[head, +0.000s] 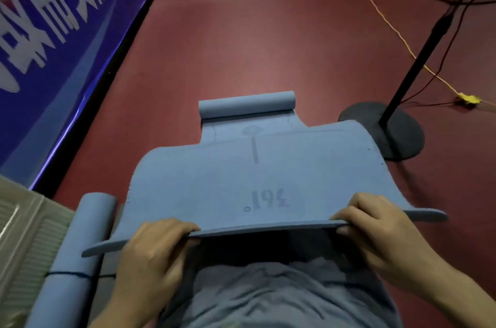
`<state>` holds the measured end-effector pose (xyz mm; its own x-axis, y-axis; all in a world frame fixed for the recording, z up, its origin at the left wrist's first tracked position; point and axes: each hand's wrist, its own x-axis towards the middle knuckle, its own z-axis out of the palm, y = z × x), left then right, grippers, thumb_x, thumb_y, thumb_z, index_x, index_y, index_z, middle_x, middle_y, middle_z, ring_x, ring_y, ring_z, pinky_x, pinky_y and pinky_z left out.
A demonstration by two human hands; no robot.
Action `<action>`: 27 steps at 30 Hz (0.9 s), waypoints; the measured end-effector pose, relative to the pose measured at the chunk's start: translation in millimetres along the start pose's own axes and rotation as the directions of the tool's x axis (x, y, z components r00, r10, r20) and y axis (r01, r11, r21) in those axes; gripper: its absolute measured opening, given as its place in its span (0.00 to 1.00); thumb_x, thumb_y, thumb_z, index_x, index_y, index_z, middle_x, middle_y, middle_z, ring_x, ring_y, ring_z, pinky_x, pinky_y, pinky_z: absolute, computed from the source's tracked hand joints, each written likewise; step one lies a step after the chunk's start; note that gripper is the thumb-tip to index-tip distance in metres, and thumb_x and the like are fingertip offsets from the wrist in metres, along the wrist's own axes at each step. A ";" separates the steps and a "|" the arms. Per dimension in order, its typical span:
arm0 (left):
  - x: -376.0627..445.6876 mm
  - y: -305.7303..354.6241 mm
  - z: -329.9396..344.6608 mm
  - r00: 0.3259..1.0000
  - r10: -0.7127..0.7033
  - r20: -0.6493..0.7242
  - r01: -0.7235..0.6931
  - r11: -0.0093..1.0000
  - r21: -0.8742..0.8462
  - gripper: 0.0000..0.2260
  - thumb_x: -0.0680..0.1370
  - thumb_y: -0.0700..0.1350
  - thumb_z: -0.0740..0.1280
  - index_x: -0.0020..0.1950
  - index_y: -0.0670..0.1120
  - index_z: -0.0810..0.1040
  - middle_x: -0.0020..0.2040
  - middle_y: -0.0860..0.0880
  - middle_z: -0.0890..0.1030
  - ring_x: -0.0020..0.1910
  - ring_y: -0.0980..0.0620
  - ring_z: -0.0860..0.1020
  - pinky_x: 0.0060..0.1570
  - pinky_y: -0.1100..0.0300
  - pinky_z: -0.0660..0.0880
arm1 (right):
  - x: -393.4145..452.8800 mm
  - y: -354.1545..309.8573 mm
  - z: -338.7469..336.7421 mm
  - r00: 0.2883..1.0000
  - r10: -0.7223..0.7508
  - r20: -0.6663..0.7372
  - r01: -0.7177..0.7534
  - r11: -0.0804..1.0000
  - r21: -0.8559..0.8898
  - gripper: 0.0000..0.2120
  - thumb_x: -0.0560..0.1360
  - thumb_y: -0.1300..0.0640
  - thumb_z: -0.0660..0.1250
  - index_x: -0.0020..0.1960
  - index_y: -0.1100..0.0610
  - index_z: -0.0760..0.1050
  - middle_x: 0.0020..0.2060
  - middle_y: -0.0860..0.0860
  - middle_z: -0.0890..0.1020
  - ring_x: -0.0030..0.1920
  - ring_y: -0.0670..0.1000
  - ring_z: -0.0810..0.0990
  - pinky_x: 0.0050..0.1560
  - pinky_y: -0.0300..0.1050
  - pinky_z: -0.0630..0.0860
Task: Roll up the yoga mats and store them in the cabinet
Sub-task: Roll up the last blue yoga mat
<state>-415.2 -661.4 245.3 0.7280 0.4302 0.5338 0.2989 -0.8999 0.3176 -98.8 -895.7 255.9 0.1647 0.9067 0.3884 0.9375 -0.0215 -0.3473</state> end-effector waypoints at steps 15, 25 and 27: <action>6.1 -11.7 53.6 0.832 -0.548 0.085 0.554 0.828 -0.086 0.22 0.68 0.71 0.64 0.33 0.52 0.76 0.31 0.57 0.77 0.34 0.56 0.76 0.37 0.54 0.71 | -6.6 17.1 65.2 0.944 0.328 0.041 -0.310 0.837 0.451 0.16 0.76 0.63 0.73 0.47 0.43 0.74 0.48 0.43 0.74 0.49 0.49 0.77 0.54 0.46 0.74; -24.5 7.1 68.2 0.944 -0.235 -0.232 0.255 0.965 0.060 0.10 0.77 0.53 0.68 0.42 0.49 0.83 0.44 0.57 0.81 0.49 0.46 0.77 0.51 0.50 0.66 | -10.6 15.1 55.4 0.976 0.197 0.091 -0.208 0.969 0.136 0.12 0.75 0.36 0.67 0.46 0.44 0.75 0.48 0.37 0.73 0.50 0.47 0.71 0.48 0.47 0.75; -25.8 5.2 65.9 0.953 -0.200 -0.228 0.229 0.967 0.111 0.10 0.77 0.53 0.69 0.44 0.50 0.85 0.45 0.58 0.82 0.55 0.44 0.78 0.55 0.45 0.69 | -5.7 9.6 56.5 0.982 0.175 0.067 -0.175 0.985 -0.003 0.18 0.70 0.32 0.71 0.43 0.45 0.75 0.48 0.40 0.73 0.50 0.48 0.69 0.46 0.46 0.72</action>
<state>-391.8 -681.9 181.6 0.4936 0.6063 0.6235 0.5245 -0.7794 0.3427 -108.0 -877.2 202.1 0.3052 0.9152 0.2632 0.8949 -0.1812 -0.4078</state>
